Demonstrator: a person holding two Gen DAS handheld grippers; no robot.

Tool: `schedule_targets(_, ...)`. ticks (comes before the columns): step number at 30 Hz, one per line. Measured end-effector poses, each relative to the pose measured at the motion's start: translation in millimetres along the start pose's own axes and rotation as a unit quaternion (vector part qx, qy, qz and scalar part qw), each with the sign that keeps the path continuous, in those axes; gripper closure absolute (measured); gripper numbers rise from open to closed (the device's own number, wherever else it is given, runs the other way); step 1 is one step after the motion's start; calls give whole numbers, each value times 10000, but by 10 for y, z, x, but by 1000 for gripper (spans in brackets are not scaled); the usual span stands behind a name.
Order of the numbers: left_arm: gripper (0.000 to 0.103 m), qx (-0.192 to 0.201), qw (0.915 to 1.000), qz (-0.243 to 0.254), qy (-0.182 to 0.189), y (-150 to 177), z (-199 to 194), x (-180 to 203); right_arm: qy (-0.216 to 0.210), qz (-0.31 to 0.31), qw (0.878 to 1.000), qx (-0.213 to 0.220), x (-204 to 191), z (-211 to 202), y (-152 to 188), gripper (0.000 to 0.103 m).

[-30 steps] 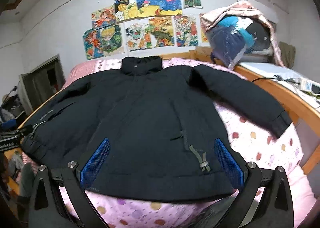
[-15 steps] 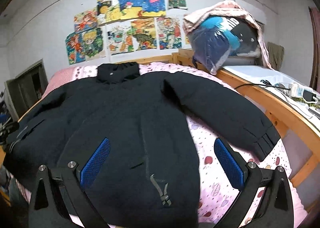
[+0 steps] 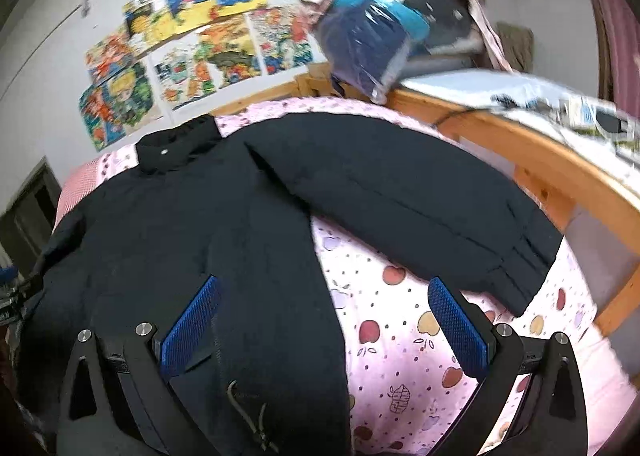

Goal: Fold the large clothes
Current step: 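Grasp the sleeve cuff with the right gripper and lift it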

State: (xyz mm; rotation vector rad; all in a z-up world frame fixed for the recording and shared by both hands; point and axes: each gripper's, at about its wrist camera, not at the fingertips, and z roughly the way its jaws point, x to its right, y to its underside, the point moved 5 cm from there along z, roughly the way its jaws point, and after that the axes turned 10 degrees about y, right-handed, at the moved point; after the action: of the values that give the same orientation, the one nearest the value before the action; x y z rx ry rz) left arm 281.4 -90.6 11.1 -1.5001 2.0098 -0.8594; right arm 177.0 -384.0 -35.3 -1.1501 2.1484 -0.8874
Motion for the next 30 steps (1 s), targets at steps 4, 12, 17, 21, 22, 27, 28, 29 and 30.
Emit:
schedule_targets(4, 0, -139, 9991, -134, 367, -188, 349, 167, -57, 257, 9990, -375, 42, 346, 29, 1)
schedule_targets(12, 0, -242, 9840, -581, 1665, -773, 1167, 535, -289, 1391, 9888, -448, 315, 778, 102, 1)
schedule_targets(17, 0, -142, 9829, -475, 1774, -1100, 1640, 843, -361, 2066, 9778, -5, 397, 854, 132, 1)
schedule_targets(21, 0, -394, 9793, -675, 1865, -1198, 2075, 1002, -508, 2877, 9563, 146, 543, 926, 176, 1)
schedule_targets(22, 0, -441, 9788, -725, 1863, -1214, 2185, 1038, -585, 3111, 9485, 148, 561, 935, 221, 1)
schedule_targets(27, 0, -711, 9748, -1086, 1814, -1245, 2621, 1084, -912, 3159, 9444, 36, 421, 1001, 382, 1)
schedule_targets(28, 0, -736, 9744, -1160, 1779, -1252, 2683, 1077, -904, 3103, 9463, 65, 407, 1006, 369, 1)
schedule_targets(29, 0, -756, 9748, -1230, 1699, -1259, 2749, 1063, -902, 3065, 9475, 157, 406, 1022, 323, 1)
schedule_targets(30, 0, -752, 9756, -1255, 1640, -1268, 2795, 1058, -841, 3059, 9480, 259, 430, 1035, 276, 1)
